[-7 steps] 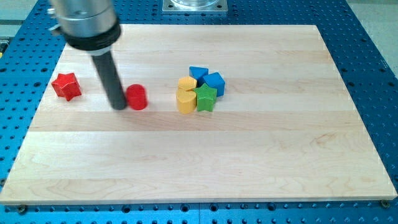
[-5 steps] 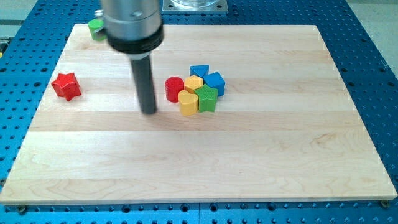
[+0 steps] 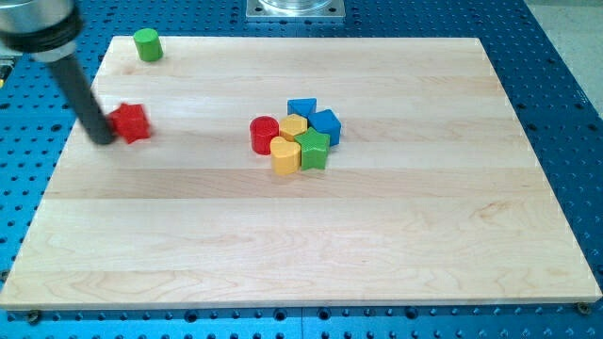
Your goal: Put the red star at the top side of the red circle
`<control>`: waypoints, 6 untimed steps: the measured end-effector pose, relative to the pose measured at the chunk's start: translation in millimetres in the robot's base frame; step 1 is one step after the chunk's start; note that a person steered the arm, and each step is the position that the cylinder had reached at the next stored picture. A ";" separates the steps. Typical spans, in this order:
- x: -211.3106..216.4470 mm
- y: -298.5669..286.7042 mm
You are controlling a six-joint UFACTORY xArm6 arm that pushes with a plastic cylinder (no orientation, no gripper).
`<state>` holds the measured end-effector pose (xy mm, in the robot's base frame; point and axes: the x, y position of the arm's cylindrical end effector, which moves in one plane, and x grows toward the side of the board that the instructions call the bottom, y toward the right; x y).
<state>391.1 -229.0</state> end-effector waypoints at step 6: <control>-43.7 89.6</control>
<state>347.4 -139.5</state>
